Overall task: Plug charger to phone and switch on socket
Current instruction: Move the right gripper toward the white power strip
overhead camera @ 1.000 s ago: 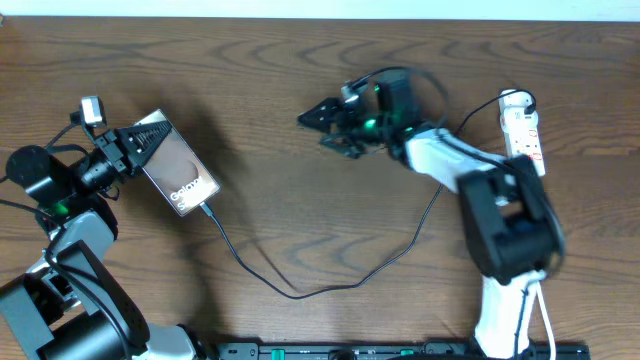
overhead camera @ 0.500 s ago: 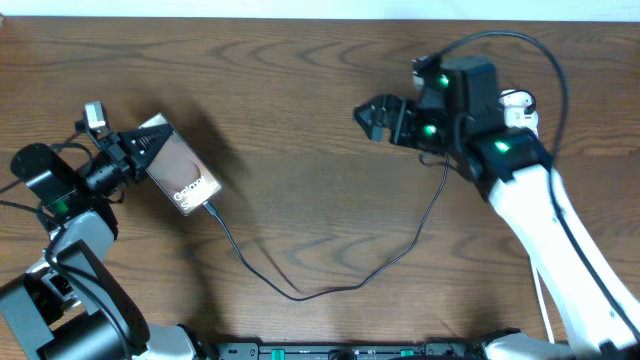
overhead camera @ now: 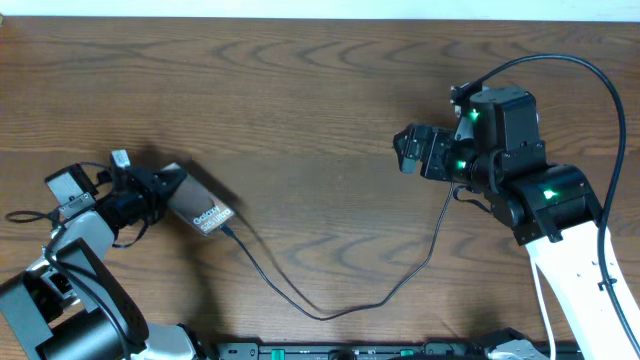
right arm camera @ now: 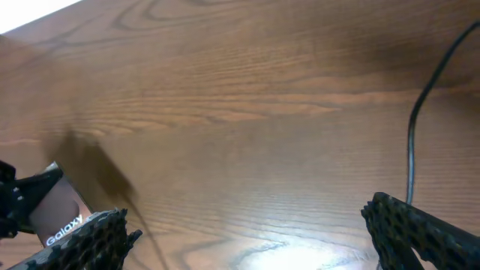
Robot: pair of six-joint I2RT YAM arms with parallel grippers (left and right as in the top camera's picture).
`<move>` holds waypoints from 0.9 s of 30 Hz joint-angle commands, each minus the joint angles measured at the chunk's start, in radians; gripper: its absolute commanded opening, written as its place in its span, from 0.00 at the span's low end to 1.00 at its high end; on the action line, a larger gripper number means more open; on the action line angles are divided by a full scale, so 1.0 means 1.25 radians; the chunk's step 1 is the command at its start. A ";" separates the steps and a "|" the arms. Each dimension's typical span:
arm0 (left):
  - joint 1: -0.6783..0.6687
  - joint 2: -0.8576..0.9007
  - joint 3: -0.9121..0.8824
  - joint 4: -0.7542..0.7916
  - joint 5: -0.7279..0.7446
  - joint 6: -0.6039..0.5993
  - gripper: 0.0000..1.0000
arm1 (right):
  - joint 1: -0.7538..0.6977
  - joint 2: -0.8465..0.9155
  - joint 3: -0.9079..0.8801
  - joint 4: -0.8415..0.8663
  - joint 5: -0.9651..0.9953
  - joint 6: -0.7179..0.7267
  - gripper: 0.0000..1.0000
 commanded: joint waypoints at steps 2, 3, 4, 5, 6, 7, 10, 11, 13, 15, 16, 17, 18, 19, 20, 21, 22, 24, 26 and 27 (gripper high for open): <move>0.001 0.001 0.009 -0.060 -0.164 0.083 0.08 | 0.007 0.001 0.005 -0.003 0.023 -0.014 0.99; 0.001 0.001 0.009 -0.068 -0.179 0.083 0.08 | 0.007 0.001 0.005 -0.003 0.023 -0.015 0.99; 0.001 0.001 0.009 -0.074 -0.192 0.083 0.07 | 0.007 0.001 0.005 -0.004 0.023 -0.014 0.99; 0.001 0.001 0.009 -0.081 -0.207 0.083 0.08 | 0.007 0.001 0.005 -0.004 0.023 -0.014 0.99; 0.001 0.001 0.009 -0.088 -0.222 0.083 0.07 | 0.007 0.001 0.005 -0.004 0.023 -0.015 0.99; 0.001 0.001 0.009 -0.093 -0.238 0.083 0.07 | 0.007 0.001 0.005 -0.004 0.023 -0.014 0.99; 0.001 0.001 0.009 -0.123 -0.294 0.083 0.07 | 0.007 0.001 0.004 -0.004 0.022 -0.014 0.99; 0.001 0.001 0.009 -0.129 -0.300 0.083 0.07 | 0.007 0.001 0.004 -0.003 0.023 -0.015 0.99; 0.001 0.001 0.009 -0.135 -0.300 0.083 0.07 | 0.007 0.001 0.004 -0.004 0.022 -0.014 0.99; 0.001 0.001 0.009 -0.141 -0.300 0.083 0.08 | 0.007 0.001 0.004 -0.004 0.022 -0.014 0.99; 0.001 0.001 0.009 -0.144 -0.301 0.083 0.07 | 0.007 0.001 0.004 -0.004 0.022 -0.014 0.99; 0.001 0.001 0.009 -0.149 -0.301 0.083 0.08 | 0.007 0.001 0.004 -0.004 0.022 -0.014 0.99; 0.001 0.001 0.009 -0.154 -0.301 0.083 0.08 | 0.007 0.001 0.004 -0.004 0.022 -0.014 0.99; 0.001 0.001 0.009 -0.160 -0.305 0.083 0.07 | 0.007 0.001 0.004 -0.005 0.022 -0.014 0.99; 0.001 0.001 0.009 -0.166 -0.316 0.082 0.08 | 0.007 0.001 0.004 -0.005 0.022 -0.014 0.99; 0.001 0.001 0.009 -0.180 -0.347 0.083 0.07 | 0.007 0.001 0.004 -0.006 0.022 -0.014 0.99; 0.001 0.001 0.009 -0.189 -0.366 0.083 0.08 | 0.008 0.001 0.004 -0.006 0.022 -0.014 0.99; 0.001 0.001 0.009 -0.205 -0.389 0.083 0.07 | 0.008 0.001 0.004 -0.009 0.022 -0.014 0.99; 0.001 0.001 0.009 -0.214 -0.390 0.083 0.07 | 0.007 0.001 0.004 -0.009 0.022 -0.014 0.99; 0.001 0.001 0.009 -0.216 -0.390 0.083 0.07 | 0.008 0.001 0.004 -0.009 0.022 -0.014 0.99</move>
